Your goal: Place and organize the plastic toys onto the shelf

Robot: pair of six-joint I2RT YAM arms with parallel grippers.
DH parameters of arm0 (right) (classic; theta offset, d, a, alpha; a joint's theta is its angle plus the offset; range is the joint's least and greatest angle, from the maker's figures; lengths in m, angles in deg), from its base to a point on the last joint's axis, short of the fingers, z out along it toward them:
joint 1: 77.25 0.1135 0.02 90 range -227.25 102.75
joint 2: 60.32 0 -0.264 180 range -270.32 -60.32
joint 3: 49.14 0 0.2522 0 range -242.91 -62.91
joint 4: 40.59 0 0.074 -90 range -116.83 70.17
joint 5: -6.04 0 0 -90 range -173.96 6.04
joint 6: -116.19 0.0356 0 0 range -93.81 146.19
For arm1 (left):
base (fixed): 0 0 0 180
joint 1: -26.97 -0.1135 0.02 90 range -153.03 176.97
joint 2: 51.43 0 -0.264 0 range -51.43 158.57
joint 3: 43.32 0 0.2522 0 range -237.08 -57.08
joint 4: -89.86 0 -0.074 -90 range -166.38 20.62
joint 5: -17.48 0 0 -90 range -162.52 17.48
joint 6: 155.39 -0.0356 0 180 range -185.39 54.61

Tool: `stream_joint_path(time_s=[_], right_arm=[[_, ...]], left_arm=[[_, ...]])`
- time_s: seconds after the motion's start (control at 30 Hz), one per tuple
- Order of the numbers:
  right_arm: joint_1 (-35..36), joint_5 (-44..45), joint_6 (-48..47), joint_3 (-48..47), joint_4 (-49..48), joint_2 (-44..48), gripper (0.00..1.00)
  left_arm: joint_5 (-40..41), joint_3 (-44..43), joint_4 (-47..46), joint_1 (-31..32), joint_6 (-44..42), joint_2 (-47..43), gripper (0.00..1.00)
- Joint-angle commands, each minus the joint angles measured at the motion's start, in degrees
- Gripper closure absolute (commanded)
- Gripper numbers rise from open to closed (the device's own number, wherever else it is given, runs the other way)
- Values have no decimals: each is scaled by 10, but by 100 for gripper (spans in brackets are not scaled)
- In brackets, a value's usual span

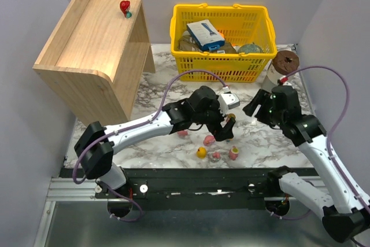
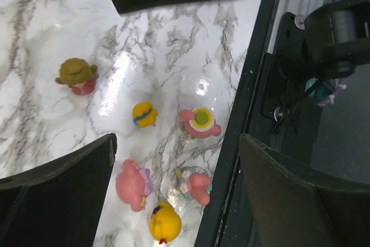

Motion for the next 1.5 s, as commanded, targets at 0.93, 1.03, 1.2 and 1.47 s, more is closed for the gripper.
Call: stream_joint_path(time_s=[0.93,1.03,1.2,1.47], right_arm=[[-4,24,-18,-149,96,89,21],[-4,29,-20,-148,101,90,21],[-4,35,-20,-146,103,95,21],[-4,53,-22,-136,123,93,21]], left_arm=[[-81,-87,6,8,-145,256,39],[-79,-95,9,7,-146,258,40],[-78,-97,12,7,-145,241,42],[-11,-113,-3,-13,-32,236,37]])
